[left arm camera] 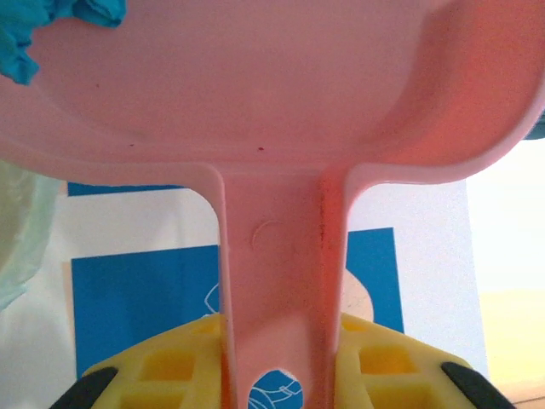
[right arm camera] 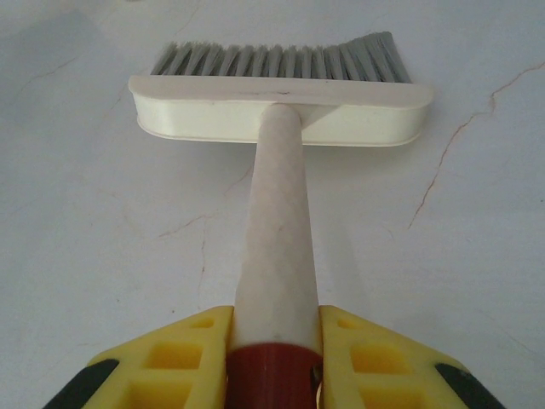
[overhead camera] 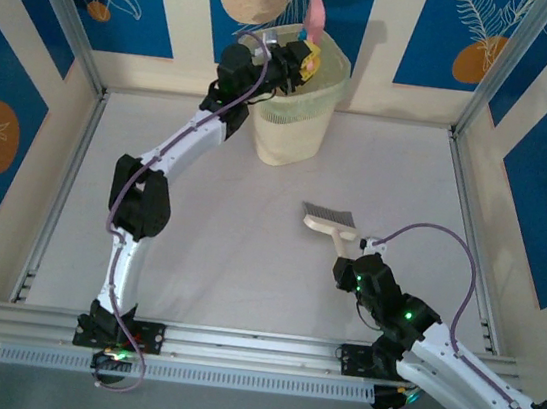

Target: Sweep away the paper scraps from the table

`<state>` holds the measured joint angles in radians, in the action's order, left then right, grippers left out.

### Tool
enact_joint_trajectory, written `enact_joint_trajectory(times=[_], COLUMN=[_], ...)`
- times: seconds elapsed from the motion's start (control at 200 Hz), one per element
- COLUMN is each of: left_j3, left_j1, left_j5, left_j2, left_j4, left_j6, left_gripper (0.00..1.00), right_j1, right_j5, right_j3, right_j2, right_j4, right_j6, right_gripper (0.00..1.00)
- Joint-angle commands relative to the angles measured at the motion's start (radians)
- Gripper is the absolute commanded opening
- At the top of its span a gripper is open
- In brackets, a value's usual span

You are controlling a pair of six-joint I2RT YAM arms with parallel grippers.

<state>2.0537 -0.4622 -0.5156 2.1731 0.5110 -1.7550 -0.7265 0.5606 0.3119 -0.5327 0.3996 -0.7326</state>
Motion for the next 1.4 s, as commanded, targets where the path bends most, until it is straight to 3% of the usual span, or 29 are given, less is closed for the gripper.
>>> enact_joint_trajectory(times=[0.0,0.49,0.825,1.155,1.285,1.396], left_j3=[-0.004,-0.028,-0.057,-0.262,-0.421,-0.555], left_j1=[0.001,-0.027,-0.069,-0.147,-0.184,-0.226], left_j5=[0.054,0.087,-0.03,-0.123,-0.103,0.03], left_j2=[0.033,0.051,-0.057,-0.284,-0.456,-0.625], left_j4=[0.181,0.288,0.16,0.003,-0.197,-0.448], left_j6=[-0.08,-0.115,0.019,0.251,0.488,0.733], left_gripper=[0.0,0.0,0.0,0.0,0.0,0.0], right_j1=[0.009,0.02,0.022,0.022,0.022,0.022], right_j5=[-0.019,-0.032,-0.034,-0.03,-0.032,-0.032], right_j3=[-0.011,-0.013,-0.016,-0.017,-0.024,-0.027], right_j2=[0.014,0.014,0.013,0.019,0.025,0.028], right_j4=[-0.03,-0.033,-0.036,-0.036,-0.042,-0.046], right_j6=[0.006,0.006,0.002,-0.001,-0.001,-0.002], right_gripper=[0.0,0.0,0.0,0.0,0.0,0.0])
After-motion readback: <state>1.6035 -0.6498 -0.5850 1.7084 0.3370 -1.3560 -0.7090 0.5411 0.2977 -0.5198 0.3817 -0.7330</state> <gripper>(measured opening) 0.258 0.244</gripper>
